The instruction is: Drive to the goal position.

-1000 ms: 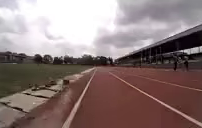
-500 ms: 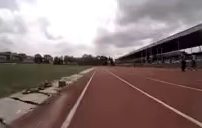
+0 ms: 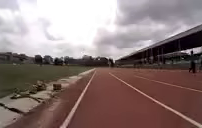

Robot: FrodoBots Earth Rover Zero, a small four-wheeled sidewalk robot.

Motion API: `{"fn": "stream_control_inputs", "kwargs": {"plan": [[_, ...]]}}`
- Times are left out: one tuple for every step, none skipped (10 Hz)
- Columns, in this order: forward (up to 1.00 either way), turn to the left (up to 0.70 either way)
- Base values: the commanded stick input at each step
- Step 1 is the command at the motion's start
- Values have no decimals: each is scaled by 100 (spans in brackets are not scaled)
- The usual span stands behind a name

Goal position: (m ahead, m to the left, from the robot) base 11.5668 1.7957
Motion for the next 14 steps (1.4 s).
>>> {"fn": "stream_control_inputs", "kwargs": {"plan": [[70, -2], [70, -2], [70, -2], [70, -2], [70, -2], [70, -2], [70, -2], [70, -2], [70, -2], [70, -2], [70, -2], [70, -2], [70, -2], [70, -2]]}}
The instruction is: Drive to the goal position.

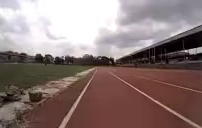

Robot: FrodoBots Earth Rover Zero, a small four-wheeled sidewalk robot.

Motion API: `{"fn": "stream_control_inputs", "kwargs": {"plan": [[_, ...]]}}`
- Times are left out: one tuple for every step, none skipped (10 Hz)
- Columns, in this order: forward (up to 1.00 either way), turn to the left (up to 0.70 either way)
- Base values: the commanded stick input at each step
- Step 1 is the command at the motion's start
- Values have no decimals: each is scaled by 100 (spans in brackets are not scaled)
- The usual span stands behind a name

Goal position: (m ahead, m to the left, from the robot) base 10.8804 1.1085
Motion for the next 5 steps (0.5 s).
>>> {"fn": "stream_control_inputs", "kwargs": {"plan": [[70, -2], [70, -2], [70, -2], [70, -2], [70, -2]]}}
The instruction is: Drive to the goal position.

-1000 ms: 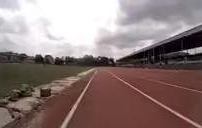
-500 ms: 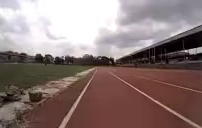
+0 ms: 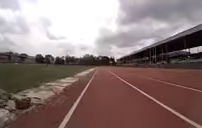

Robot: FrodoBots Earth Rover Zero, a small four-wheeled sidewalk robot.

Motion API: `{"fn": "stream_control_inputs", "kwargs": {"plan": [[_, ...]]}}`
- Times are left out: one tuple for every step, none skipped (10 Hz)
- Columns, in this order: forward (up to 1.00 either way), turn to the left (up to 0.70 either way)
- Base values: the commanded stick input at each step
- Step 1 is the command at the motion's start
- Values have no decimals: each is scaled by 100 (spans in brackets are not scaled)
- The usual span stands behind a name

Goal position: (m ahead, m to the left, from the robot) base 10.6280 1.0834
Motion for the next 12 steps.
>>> {"fn": "stream_control_inputs", "kwargs": {"plan": [[57, -2], [51, -2], [57, -2], [59, -2], [60, -2], [60, -2], [60, -2], [60, -2], [60, -2], [60, -2], [60, -2], [60, -2]]}}
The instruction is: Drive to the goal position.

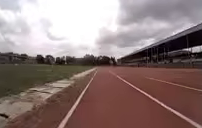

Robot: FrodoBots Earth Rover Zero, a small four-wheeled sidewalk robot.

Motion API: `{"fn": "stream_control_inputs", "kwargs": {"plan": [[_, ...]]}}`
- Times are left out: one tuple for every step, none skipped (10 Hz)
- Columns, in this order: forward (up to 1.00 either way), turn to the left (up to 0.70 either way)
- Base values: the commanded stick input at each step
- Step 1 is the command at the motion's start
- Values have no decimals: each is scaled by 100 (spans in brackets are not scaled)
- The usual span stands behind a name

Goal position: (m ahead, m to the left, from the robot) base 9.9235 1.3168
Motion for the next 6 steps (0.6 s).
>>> {"fn": "stream_control_inputs", "kwargs": {"plan": [[60, -2], [60, -2], [60, -2], [60, -2], [60, -2], [60, -2]]}}
